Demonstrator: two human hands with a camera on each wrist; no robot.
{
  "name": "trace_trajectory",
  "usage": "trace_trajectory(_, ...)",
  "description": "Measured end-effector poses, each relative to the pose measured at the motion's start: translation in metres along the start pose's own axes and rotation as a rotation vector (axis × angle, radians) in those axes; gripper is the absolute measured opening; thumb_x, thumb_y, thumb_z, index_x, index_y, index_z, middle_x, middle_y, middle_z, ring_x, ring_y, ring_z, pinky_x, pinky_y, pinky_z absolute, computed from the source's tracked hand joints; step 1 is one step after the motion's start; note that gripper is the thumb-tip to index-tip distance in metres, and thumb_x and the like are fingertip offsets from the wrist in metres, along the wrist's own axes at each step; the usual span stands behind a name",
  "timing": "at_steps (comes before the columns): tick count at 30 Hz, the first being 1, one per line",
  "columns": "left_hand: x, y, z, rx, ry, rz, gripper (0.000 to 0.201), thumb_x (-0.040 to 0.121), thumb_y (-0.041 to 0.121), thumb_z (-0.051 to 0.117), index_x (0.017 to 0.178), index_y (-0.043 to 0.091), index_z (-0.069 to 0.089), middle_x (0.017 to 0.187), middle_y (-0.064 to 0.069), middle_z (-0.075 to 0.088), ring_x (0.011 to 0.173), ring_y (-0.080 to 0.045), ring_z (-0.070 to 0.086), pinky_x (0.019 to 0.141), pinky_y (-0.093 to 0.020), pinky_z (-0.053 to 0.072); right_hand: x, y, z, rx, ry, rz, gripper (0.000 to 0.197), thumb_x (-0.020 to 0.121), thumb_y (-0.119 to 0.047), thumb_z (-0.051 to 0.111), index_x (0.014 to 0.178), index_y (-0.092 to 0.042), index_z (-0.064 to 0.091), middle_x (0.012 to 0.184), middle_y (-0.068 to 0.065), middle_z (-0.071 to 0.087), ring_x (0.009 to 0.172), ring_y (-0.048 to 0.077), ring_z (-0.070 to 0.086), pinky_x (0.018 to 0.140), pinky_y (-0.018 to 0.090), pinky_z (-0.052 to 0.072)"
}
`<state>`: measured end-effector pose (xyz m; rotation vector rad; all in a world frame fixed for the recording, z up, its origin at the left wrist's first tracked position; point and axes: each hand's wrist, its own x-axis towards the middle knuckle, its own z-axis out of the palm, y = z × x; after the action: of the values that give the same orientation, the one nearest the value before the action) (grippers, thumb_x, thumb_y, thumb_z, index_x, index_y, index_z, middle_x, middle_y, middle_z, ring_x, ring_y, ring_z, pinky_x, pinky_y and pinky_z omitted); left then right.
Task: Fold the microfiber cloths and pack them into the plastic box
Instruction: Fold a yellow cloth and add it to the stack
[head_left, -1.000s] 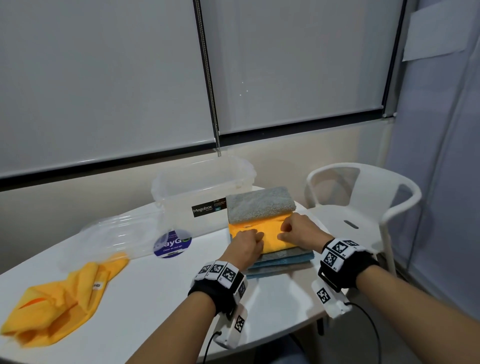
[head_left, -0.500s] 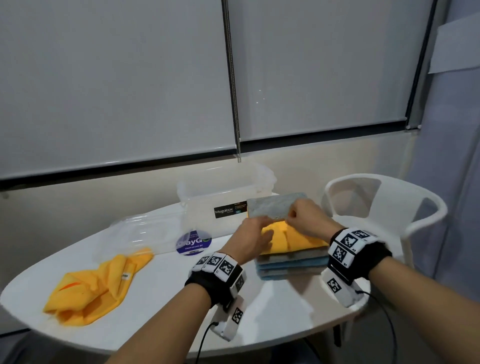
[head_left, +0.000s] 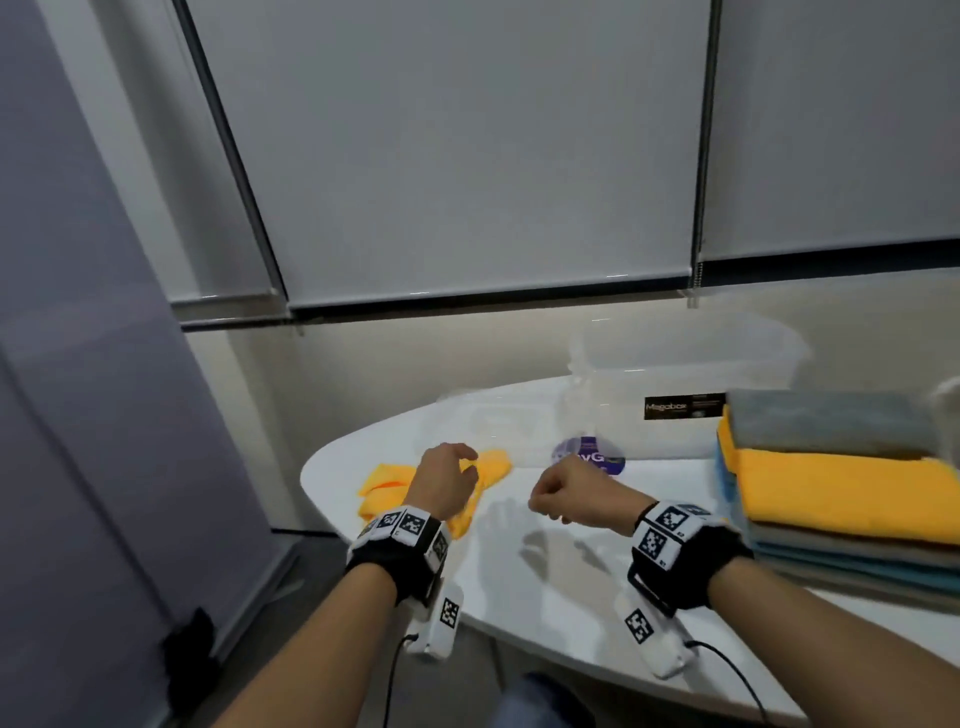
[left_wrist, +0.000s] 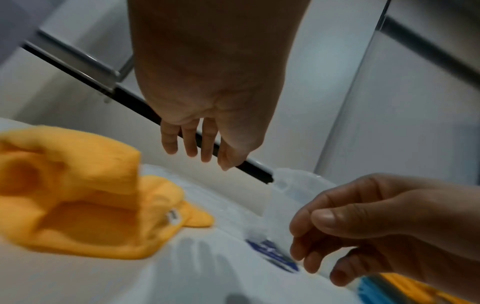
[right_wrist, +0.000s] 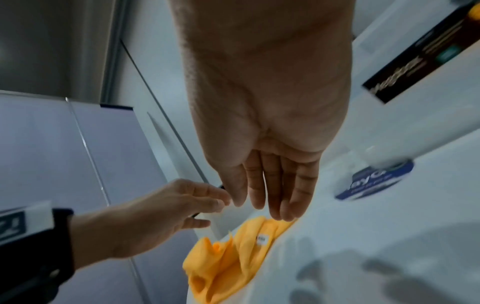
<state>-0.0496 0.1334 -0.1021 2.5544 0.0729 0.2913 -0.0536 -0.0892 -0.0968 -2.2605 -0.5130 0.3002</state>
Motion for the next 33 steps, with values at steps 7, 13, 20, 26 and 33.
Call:
trace_trajectory(7,-0.006,-0.07,0.005,0.281,-0.1,-0.239,0.063,0.086,0.027,0.067,0.145,0.034,0.045,0.145,0.007,0.046,0.139,-0.028,0.038,0.107,-0.055,0.038,0.041,-0.005,0.057,-0.206,-0.204,0.07,0.019,0.085,-0.036,0.07,0.094,-0.02,0.068,0.098,-0.005,0.064,0.086,0.012,0.057,0.076,0.028,0.046)
trace_trajectory(13,-0.026,-0.09,0.018,0.135,-0.121,-0.18,0.033,0.086,0.002,0.06,0.113,0.015,0.073,0.111,-0.013,0.071,0.107,-0.028,0.064,0.082,-0.028,0.049,0.045,-0.005,0.055,-0.255,-0.216,0.101,0.015,0.084,-0.036,0.072,0.085,-0.022,0.067,0.088,-0.005,0.065,0.079,0.013,0.058,0.071,0.028,0.046)
trace_trajectory(20,-0.021,-0.011,-0.046,-0.356,-0.035,0.013,0.013,0.086,0.013,0.073,0.095,0.02,0.08,0.082,0.004,0.071,0.075,-0.009,0.063,0.065,-0.019,0.051,0.036,-0.021,0.042,-0.108,-0.087,-0.045,0.081,0.072,-0.046,0.084,0.142,-0.028,0.048,0.13,-0.001,0.053,0.116,0.017,0.055,0.092,0.028,0.047)
trace_trajectory(26,-0.014,0.049,-0.095,-0.663,0.032,0.038,0.012,0.092,0.018,0.071,0.099,0.011,0.074,0.083,-0.004,0.07,0.076,-0.015,0.066,0.057,-0.024,0.053,0.025,-0.049,0.008,0.118,0.071,-0.173,0.044,0.076,-0.049,0.081,0.108,-0.021,0.07,0.108,-0.003,0.071,0.1,0.015,0.067,0.092,0.04,0.055)
trace_trajectory(33,-0.019,0.096,-0.119,-0.709,0.096,0.171,0.015,0.094,0.017,0.069,0.108,0.014,0.073,0.097,-0.013,0.07,0.083,-0.02,0.068,0.063,-0.034,0.062,0.009,-0.09,-0.051,0.301,0.137,-0.261,0.018,0.093,-0.023,0.069,0.103,-0.009,0.075,0.098,0.007,0.077,0.095,0.024,0.072,0.088,0.046,0.059)
